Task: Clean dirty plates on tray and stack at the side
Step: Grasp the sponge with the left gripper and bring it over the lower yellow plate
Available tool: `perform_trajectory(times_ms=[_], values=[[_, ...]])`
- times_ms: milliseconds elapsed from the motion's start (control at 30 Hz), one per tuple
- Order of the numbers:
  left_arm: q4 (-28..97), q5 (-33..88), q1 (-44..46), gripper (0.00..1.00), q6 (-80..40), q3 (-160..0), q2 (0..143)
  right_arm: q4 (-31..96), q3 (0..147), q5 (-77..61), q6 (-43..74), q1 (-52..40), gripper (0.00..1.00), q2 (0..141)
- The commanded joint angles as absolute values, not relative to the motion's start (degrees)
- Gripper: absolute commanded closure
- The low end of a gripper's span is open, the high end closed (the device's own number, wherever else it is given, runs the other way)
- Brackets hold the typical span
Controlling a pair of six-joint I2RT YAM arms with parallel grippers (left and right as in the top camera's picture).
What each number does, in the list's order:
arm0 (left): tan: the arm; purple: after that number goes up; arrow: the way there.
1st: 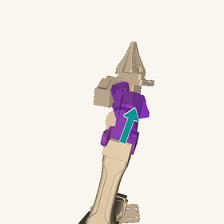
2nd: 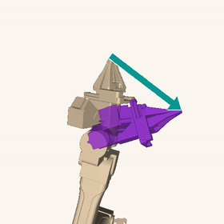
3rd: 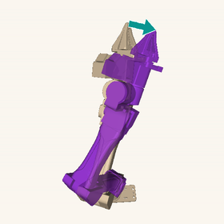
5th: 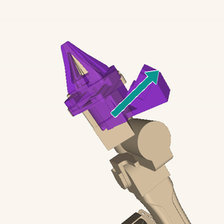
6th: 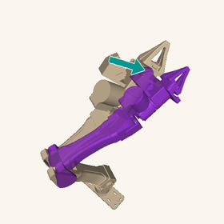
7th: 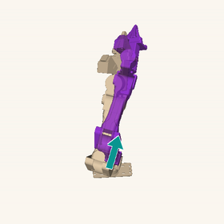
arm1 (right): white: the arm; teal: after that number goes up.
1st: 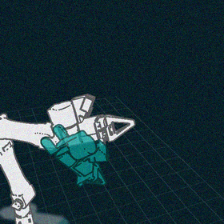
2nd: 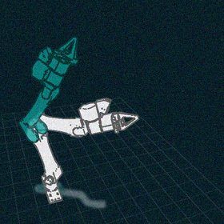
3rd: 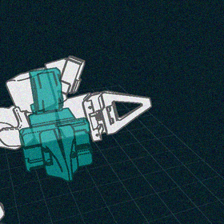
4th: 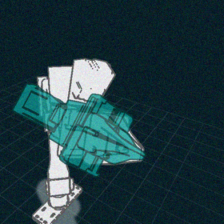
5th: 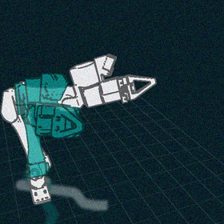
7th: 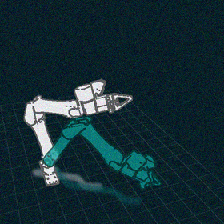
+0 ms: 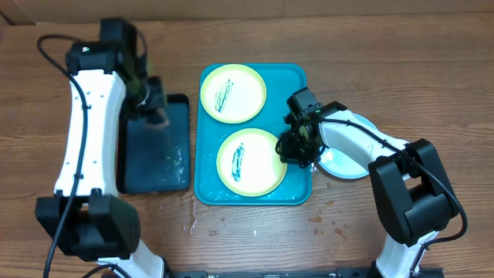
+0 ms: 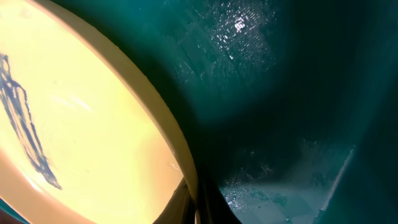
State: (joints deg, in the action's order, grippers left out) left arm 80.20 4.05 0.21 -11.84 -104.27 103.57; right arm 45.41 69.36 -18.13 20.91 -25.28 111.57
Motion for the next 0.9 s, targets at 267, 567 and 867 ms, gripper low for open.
perform_trajectory(times_ms=[267, 567, 867], values=[[67.61, 14.44, 22.17, 0.96, -15.94, -91.05, 103.5, 45.71, 68.64, -13.58, 21.21, -24.4, 0.96, 113.91], [45.56, 12.95, 25.65, 0.96, -19.42, -69.28, 103.53, 45.76, 68.64, -13.61, 21.21, -24.4, 0.96, 113.91], [45.82, -7.6, 25.54, 0.96, -16.51, -66.48, 103.53, 45.74, 68.64, -13.61, 21.23, -24.4, 0.96, 113.91]])
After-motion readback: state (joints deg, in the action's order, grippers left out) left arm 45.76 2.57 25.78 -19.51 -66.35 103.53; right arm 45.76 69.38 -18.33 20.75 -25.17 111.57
